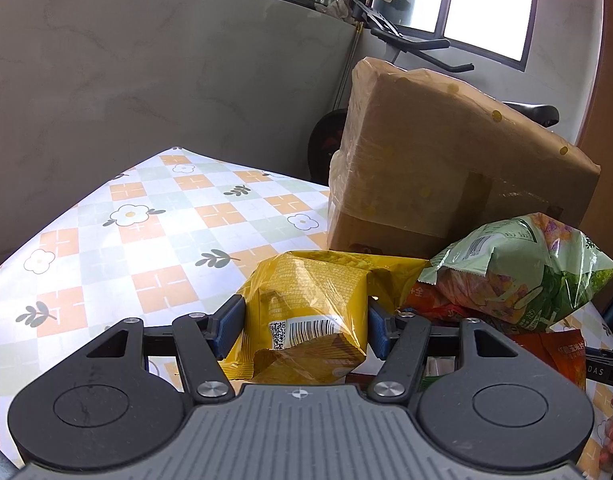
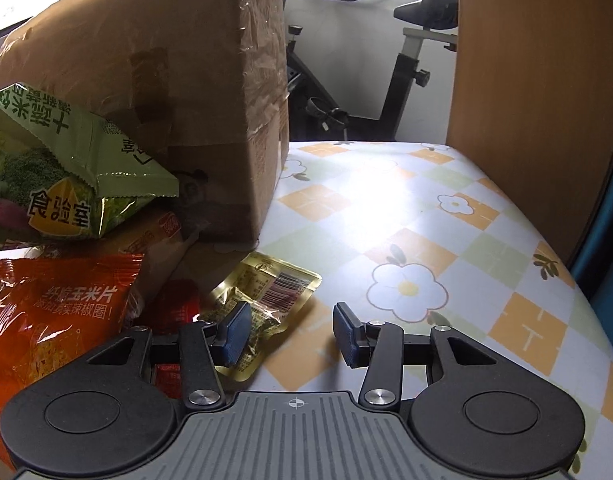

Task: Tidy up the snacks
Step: 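Close the left tool on the yellow chip bag while the right tool grasps the gold packet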

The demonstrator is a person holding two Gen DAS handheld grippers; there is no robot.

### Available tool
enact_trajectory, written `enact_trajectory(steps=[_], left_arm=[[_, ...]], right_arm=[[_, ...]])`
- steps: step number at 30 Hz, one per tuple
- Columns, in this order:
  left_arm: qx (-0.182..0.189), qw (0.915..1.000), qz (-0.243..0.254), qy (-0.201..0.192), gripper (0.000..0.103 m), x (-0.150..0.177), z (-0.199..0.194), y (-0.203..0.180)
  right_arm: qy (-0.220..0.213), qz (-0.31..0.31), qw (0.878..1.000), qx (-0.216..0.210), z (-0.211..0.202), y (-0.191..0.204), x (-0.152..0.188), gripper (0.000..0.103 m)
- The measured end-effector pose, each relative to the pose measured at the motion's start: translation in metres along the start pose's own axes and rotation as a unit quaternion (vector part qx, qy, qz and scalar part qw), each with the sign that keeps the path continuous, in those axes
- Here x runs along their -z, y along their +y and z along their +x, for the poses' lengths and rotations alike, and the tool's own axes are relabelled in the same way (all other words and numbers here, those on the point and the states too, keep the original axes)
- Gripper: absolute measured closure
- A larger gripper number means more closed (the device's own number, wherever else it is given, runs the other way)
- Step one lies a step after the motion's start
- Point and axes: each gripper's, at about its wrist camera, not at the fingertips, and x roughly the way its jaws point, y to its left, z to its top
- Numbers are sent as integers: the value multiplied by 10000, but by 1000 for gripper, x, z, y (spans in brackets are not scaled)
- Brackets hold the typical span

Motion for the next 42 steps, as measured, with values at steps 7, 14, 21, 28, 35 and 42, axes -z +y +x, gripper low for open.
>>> enact_trajectory(steps=[7,14,21,28,35,42], left_arm=[[19,9999,-103,28,38,0,2,7],[45,9999,-122,49,38,1,4,6],[122,9999,-26,1,38,1,2,3],[130,9999,-44,22,38,2,3,3],[109,9999,-117,26,38,2,3,6],[101,9999,-106,45,38,2,4,3]], right_arm=[[23,428,9983,403,8,-15,-7,63],[-115,358,9993,-13,3,-1,-14,53],[198,397,9989,-153,28,5,-22,43],[300,49,9994,-155,27,13,-19,36],[81,169,9996,-218,14,6,-10,52],[-213,165,9989,-388,7,6,-4,83]])
